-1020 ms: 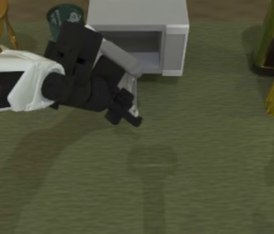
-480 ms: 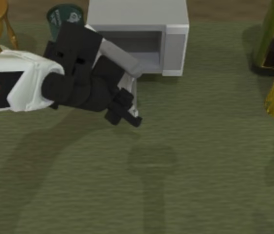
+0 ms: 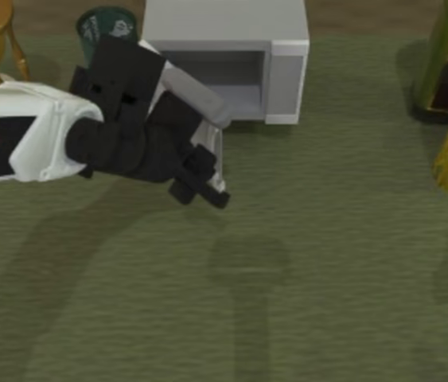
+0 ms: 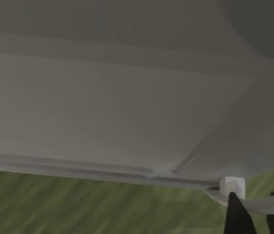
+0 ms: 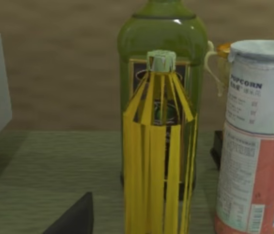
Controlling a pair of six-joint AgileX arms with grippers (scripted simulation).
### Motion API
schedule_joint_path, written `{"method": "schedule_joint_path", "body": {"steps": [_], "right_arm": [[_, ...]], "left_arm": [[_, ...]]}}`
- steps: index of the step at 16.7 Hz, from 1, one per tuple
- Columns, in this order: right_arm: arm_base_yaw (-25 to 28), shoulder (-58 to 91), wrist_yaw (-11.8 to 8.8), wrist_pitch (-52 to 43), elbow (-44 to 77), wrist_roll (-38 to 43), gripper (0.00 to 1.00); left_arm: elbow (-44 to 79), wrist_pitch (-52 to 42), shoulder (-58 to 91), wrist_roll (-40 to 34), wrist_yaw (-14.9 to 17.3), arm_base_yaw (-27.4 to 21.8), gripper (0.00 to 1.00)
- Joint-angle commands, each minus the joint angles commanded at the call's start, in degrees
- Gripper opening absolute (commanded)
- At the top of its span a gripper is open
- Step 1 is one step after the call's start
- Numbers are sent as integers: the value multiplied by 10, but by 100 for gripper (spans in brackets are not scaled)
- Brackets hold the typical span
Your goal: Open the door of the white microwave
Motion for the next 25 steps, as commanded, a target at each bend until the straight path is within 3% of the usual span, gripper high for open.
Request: {"method": "schedule_joint_path", "body": {"steps": [6,25], "right_arm": [[0,0,0,0,0,0,100],[0,0,0,0,0,0,100]], "left_arm": [[-5,-7,-6,32,20,16,0],[-5,-7,-6,32,20,17,0]]}}
